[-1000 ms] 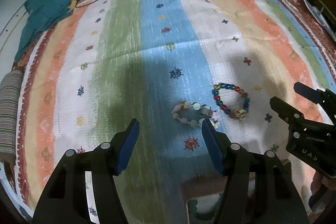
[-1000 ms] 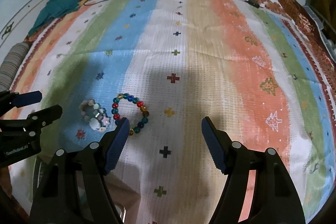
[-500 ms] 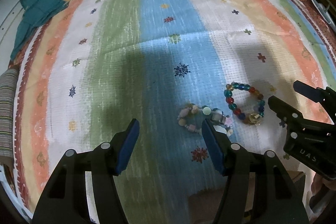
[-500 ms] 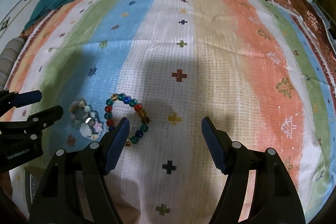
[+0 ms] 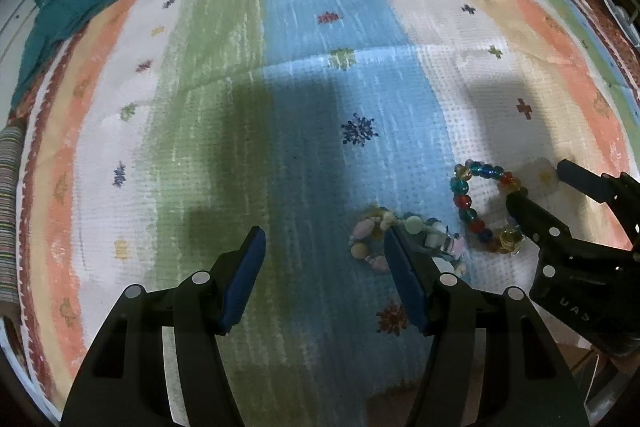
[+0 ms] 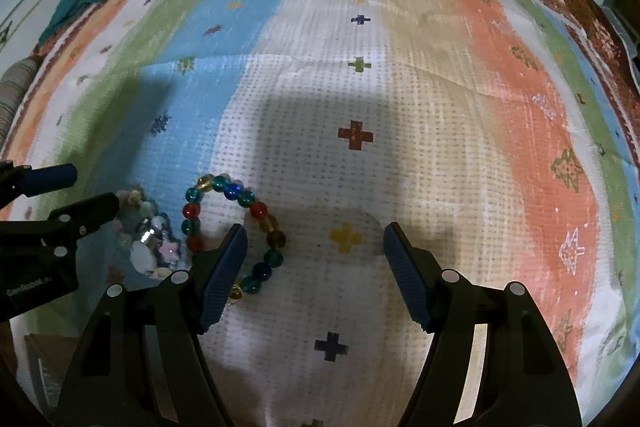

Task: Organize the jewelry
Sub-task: 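Close left tool on white pearl bracelet while right tool closes on multicolour bracelet, then lift and carry both held bracelets over the silver tin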

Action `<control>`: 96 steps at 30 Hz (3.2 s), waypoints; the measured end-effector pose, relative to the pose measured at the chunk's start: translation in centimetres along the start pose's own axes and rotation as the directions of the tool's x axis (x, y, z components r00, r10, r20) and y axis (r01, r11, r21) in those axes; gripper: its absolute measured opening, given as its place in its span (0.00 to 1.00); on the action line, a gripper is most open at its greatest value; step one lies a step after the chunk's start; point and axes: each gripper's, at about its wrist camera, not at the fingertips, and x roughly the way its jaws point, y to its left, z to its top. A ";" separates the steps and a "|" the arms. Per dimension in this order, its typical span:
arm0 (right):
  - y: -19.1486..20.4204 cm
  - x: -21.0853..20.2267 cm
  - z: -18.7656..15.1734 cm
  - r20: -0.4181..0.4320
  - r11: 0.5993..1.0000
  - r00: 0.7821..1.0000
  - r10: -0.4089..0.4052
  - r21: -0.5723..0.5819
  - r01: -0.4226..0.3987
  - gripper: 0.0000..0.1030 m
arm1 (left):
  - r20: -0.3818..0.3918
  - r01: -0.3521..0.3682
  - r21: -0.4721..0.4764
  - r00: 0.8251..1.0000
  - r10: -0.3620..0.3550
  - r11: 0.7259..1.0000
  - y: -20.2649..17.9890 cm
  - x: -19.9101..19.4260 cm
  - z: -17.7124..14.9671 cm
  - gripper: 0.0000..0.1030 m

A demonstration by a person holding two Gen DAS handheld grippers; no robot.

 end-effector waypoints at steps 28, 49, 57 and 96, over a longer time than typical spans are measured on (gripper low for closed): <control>-0.6 -3.4 -0.2 0.072 0.998 0.996 0.058 0.007 -0.059 0.10 | 0.055 0.084 -0.020 0.995 -0.083 0.996 1.9 -2.8 -0.3 0.09; 1.3 -8.8 -1.5 0.163 0.996 0.984 0.078 -0.058 -0.069 0.10 | 0.169 0.127 0.047 0.977 -0.133 0.991 -1.1 -8.4 -1.0 0.09; 1.2 -9.9 -2.1 0.177 0.996 0.981 0.075 -0.061 -0.066 0.10 | 0.189 0.104 0.056 0.976 -0.113 0.993 -1.3 -9.6 -1.9 0.09; 1.9 -16.1 -6.6 0.276 0.996 0.959 0.066 -0.080 -0.045 0.10 | 0.312 0.157 0.112 0.932 -0.185 0.981 -2.8 -16.6 -7.9 0.09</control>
